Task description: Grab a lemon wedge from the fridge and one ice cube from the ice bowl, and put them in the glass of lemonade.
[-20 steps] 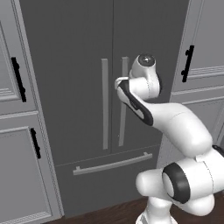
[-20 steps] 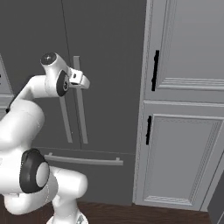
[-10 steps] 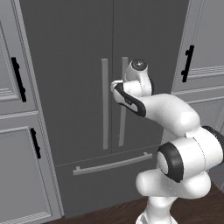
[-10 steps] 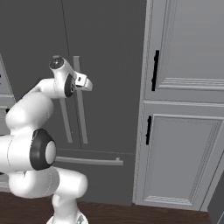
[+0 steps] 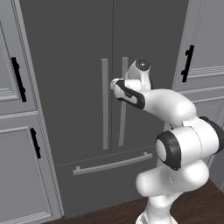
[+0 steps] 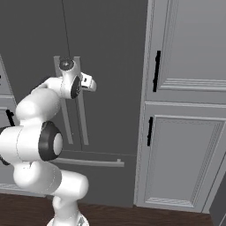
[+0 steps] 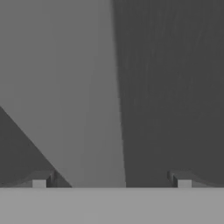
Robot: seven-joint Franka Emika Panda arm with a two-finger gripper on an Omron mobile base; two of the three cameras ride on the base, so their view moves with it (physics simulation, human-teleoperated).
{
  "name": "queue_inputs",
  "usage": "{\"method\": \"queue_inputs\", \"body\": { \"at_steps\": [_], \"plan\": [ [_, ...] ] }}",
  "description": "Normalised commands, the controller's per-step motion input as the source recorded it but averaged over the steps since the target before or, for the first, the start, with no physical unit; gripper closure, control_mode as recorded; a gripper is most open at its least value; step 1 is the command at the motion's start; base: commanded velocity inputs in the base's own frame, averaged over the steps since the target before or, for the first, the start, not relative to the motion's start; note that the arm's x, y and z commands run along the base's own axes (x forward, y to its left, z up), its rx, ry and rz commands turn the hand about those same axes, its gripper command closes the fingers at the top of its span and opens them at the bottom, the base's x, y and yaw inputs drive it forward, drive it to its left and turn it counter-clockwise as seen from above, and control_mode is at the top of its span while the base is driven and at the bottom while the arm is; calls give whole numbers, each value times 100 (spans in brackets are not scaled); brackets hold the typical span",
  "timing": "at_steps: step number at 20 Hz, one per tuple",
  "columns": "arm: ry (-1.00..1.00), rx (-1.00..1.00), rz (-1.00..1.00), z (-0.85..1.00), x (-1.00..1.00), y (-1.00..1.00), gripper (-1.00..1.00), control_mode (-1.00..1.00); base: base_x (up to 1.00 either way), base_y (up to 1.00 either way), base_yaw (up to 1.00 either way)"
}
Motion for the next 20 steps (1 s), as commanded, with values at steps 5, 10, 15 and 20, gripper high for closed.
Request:
{"method": "queue_inputs", "body": {
  "at_steps": [5, 10, 15, 20],
  "plan": [
    [-4, 0, 5, -41, 39, 0, -100, -100, 0, 0, 0],
    [-4, 0, 4, -11, 32, 19, -100, -100, 0, 0, 0],
    [0, -2, 0, 0, 10, 29, -100, -100, 0, 0, 0],
    [0, 0, 0, 0, 25, 14, -100, -100, 0, 0, 0]
  ]
}}
